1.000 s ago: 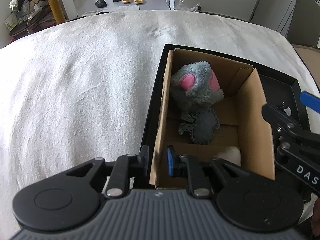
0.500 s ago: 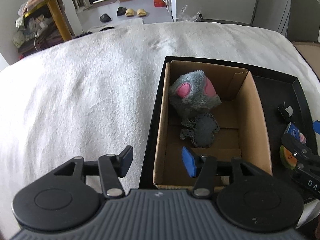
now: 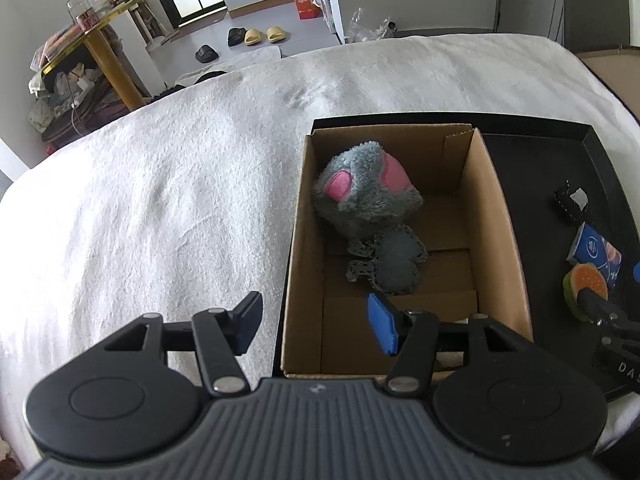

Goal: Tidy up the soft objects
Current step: 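Move the right tool back to the tray and grasp the orange burger plush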

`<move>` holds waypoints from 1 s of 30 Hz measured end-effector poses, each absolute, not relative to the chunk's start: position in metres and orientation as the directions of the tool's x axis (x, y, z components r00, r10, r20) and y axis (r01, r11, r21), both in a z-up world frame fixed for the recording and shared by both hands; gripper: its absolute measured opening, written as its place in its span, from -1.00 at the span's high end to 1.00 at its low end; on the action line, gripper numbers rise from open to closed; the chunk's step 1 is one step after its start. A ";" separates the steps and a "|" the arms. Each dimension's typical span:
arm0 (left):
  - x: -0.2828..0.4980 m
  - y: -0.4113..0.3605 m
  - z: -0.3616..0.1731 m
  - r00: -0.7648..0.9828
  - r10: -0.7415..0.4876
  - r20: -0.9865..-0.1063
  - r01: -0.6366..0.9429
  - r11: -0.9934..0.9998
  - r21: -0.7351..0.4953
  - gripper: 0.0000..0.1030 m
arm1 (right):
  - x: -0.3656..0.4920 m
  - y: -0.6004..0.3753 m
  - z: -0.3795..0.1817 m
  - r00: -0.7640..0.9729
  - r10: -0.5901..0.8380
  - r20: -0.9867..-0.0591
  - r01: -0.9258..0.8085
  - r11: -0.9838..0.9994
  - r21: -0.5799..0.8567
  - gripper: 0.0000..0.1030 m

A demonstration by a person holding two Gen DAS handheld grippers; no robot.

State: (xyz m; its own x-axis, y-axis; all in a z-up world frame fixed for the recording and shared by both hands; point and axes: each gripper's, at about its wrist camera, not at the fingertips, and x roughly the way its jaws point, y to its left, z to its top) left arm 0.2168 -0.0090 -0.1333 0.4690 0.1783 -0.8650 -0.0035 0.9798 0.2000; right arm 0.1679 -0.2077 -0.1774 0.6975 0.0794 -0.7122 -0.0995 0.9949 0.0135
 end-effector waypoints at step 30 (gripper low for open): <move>0.220 -0.066 -0.141 0.419 0.266 -0.868 0.083 0.941 0.328 -0.23 | 0.174 -0.249 -0.226 0.575 0.147 -0.805 -0.104 0.989 0.106 0.24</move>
State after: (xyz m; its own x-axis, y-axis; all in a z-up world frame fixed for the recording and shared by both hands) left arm 0.2200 -0.0656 -0.1412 0.4195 0.2657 -0.8680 0.0826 0.9411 0.3280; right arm 0.1736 -0.2492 -0.2262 0.5754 0.1469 -0.8046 -0.1041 0.9889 0.1061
